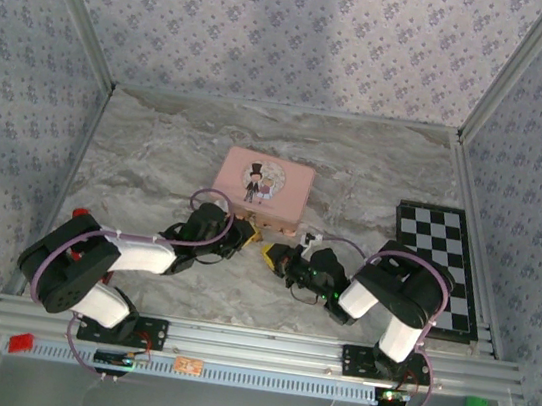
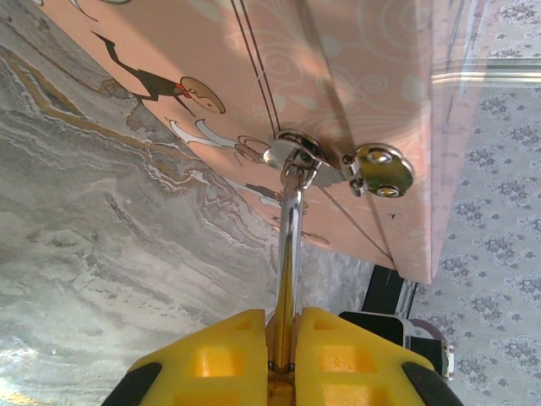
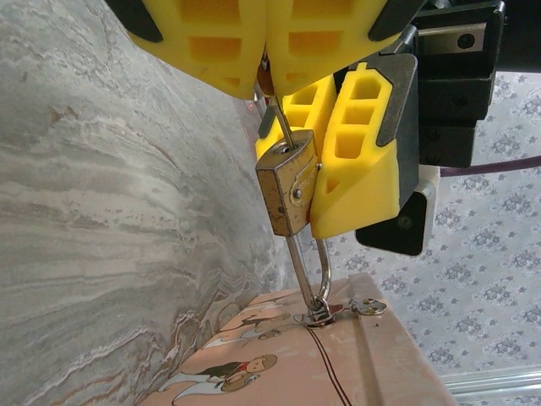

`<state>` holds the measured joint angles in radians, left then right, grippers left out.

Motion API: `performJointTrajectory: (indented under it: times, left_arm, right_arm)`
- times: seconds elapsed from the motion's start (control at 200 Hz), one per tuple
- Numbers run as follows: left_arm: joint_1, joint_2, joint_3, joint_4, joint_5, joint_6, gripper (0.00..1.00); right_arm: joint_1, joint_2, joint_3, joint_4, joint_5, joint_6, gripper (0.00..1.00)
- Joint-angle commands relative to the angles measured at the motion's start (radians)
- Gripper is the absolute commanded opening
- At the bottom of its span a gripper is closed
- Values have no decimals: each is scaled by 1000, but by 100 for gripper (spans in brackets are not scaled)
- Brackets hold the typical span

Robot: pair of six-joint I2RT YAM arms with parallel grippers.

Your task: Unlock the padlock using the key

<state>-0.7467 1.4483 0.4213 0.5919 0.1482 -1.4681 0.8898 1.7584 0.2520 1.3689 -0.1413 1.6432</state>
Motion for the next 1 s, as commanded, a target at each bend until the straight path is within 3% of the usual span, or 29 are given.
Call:
performJointTrajectory:
  times: [0.0, 0.994]
  left_arm:
    - [-18, -9, -10, 0, 13, -8, 0]
    - [-27, -19, -13, 10, 4, -6, 0]
  right_arm:
    - [0, -14, 6, 24, 31, 7, 0]
    - [26, 11, 2, 25, 55, 11, 0]
